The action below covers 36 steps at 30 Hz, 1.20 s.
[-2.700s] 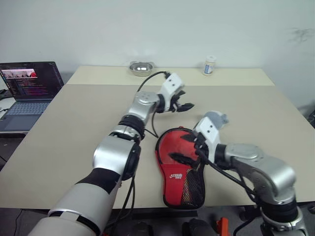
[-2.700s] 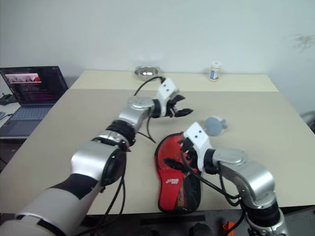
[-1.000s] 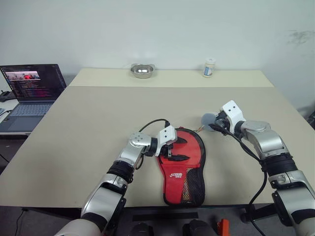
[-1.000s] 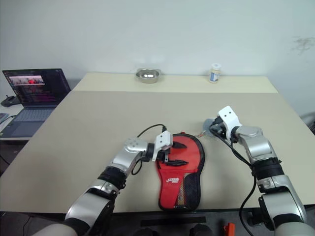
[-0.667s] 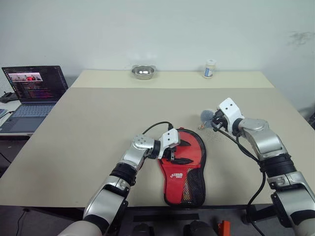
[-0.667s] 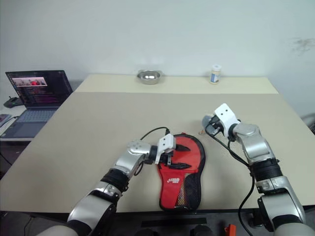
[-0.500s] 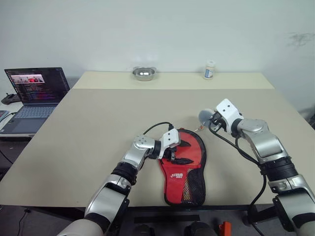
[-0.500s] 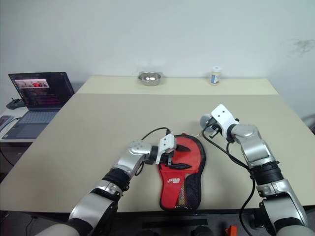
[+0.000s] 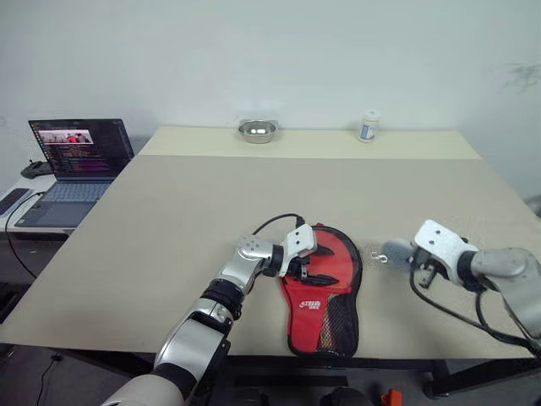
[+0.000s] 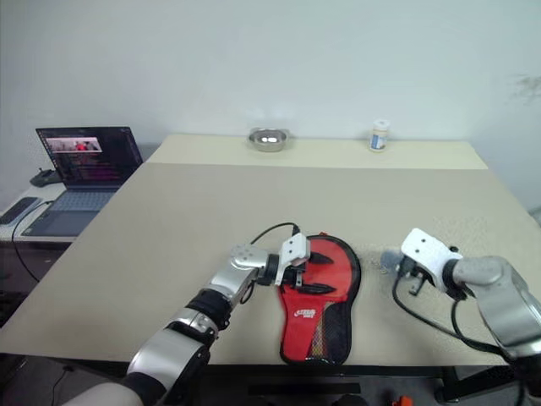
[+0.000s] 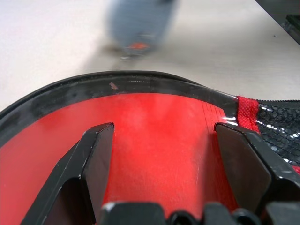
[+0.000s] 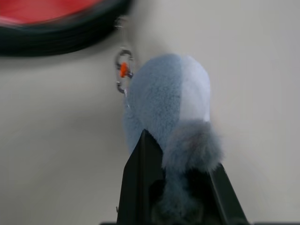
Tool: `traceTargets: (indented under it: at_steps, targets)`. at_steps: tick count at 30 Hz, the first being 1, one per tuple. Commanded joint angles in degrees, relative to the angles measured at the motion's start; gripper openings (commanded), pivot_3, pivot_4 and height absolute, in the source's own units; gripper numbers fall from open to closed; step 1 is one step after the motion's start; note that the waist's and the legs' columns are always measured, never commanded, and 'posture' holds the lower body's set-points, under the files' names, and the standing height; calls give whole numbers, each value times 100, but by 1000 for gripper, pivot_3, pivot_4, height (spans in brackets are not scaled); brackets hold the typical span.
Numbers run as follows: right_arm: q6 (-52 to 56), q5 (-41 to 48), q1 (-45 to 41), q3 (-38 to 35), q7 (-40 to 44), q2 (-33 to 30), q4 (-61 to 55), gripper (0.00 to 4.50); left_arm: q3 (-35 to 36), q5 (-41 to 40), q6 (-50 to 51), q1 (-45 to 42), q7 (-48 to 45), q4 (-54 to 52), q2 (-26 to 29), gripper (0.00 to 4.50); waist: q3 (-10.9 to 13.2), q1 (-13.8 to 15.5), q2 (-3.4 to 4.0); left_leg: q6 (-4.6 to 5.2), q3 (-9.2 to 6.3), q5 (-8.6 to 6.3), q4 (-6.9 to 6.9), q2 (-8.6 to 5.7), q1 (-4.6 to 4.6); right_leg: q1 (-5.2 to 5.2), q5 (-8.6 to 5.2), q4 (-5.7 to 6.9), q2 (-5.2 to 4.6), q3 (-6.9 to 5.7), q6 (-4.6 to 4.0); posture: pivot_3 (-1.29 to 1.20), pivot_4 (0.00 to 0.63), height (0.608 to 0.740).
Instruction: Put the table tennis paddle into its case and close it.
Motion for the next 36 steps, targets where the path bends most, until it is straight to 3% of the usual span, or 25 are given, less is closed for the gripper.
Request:
traceTargets:
  at_steps: [1,5,9,14,19,24,29,30,32,36]
  targets:
    - [694,703,589,-578,471,-281,-1390,6,-400,458,153,324,33,578,-28,3722,-31,0,-6,0,-3,0,-10,1,3,7,0,-17,0,-5,0,0,150,740]
    - [1380,1459,1128,-1003,630,-244,-2450,6,-410,477,144,271,113,678,-115,3722,-45,22,-7,0,-3,0,-34,-1,12,18,-2,-46,0,-6,-4,0,150,740]
    - [1513,1629,1858,-1204,631,-380,-2943,6,-421,464,140,265,147,708,-232,3722,-49,64,-14,-1,-6,0,-35,-6,10,21,-16,-53,-7,-9,-26,0,150,740]
    - [1091,1569,3278,-1586,936,-766,-3207,6,-439,487,133,271,199,727,-346,3722,-59,85,-24,0,-13,-1,-41,-27,7,23,-25,-58,-28,-14,-14,0,150,740]
    - [249,2096,4501,-2092,1026,-898,-3208,6,-451,531,119,285,221,739,-465,3722,-68,93,-36,5,-38,-4,-40,-53,17,22,-34,-64,-62,-35,1,0,150,740]
    - [-337,2577,5186,-2434,778,-1078,-3208,6,-446,589,101,271,236,773,-532,3722,-69,96,-38,25,-66,-16,-39,-96,19,49,-56,-74,-118,-61,37,0,150,740]
    - [-58,2588,5061,-2381,131,-1055,-3208,6,-435,585,90,270,218,748,-556,3722,-69,102,-36,39,-133,-27,-47,-110,19,112,-69,-136,-156,-147,51,0,150,740]
    - [-9,2593,5002,-2406,135,-1079,-3208,528,-435,585,85,282,212,733,-555,3722,-69,102,-36,42,-137,-30,-47,-113,17,117,-69,-141,-159,-150,52,0,150,740]
    - [51,2614,4924,-2436,182,-1136,-3208,928,-434,585,77,302,199,710,-553,3722,-69,103,-37,44,-138,-32,-47,-118,15,119,-68,-143,-166,-153,53,0,150,740]
    - [407,2860,4553,-3039,494,-987,-3112,2151,-447,566,113,375,163,587,-565,3722,-68,100,-37,45,-141,-32,-45,-119,16,124,-67,-144,-168,-157,55,0,150,740]
